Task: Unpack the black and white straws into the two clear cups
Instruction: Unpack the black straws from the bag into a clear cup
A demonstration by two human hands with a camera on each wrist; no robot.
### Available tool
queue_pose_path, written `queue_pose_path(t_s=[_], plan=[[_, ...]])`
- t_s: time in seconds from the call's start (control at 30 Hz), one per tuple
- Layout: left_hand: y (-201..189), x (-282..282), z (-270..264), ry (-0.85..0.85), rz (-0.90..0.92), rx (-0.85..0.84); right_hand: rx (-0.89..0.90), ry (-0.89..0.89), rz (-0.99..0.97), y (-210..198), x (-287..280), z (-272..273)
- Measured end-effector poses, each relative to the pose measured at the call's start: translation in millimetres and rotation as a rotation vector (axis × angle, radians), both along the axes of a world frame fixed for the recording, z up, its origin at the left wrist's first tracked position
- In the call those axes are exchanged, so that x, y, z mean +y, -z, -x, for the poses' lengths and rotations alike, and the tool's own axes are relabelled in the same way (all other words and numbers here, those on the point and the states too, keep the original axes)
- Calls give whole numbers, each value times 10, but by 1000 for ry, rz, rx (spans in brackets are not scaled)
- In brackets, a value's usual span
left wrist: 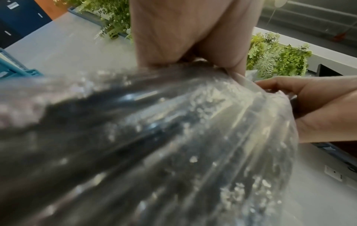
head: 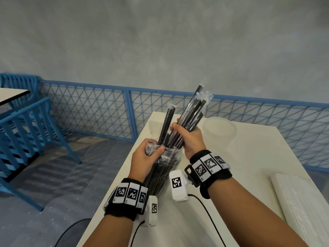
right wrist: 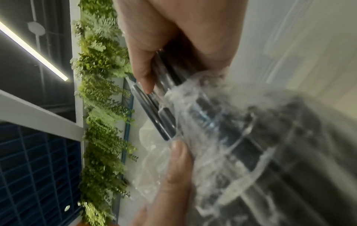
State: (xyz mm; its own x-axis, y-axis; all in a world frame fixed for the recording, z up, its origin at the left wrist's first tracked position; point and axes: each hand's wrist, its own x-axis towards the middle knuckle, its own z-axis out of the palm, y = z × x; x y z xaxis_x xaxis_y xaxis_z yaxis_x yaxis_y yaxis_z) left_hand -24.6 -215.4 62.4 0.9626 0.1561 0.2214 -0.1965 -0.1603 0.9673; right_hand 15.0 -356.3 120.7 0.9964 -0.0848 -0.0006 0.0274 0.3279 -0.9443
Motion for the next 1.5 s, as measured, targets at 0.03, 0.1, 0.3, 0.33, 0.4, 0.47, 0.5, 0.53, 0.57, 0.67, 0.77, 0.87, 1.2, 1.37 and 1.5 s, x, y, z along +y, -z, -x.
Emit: queue_pose_path(t_s=[0.03, 0.1, 0.3, 0.33, 0.4, 0.47, 0.5, 0.53, 0.57, 0.67, 0.77, 0.87, 1.2, 1.37, 1.5], plan=[[-2, -2, -9, 3, 4, 5, 8, 24, -33, -2, -1, -15], [-6, 2, -20, 7, 7, 11, 14, 73, -96, -38, -29, -45], [9, 10, 8, 20, -47, 10, -7, 201, -317, -173, -393, -180], [19, 10, 9, 14, -51, 10, -25, 205, -332, -202, -454, -192], [39, 4, 2, -1, -54, 4, -36, 219, -352, -243, -550, -210], [53, -1, -9, -18, -58, -1, -31, 245, -373, -260, -635, -240], [55, -2, -9, -27, -56, -1, -35, 260, -384, -267, -679, -257], [58, -1, -8, -37, -50, -2, -37, 280, -388, -275, -728, -279], [62, 5, -6, -50, -44, -4, -41, 304, -383, -294, -773, -293], [67, 30, 6, -77, -36, -7, -75, 392, -369, -365, -876, -333], [79, 36, 19, -84, -34, 0, -130, 486, -322, -433, -909, -349], [87, 35, 41, -90, -31, -2, -187, 562, -149, -386, -863, -318], [56, -23, 85, -33, 49, -35, -141, 319, 361, 360, -582, -262], [33, -55, 120, 2, 97, -54, -185, 249, 374, 416, -559, -280], [43, -41, 126, 18, 114, -57, -246, 333, 416, 302, -516, -185]])
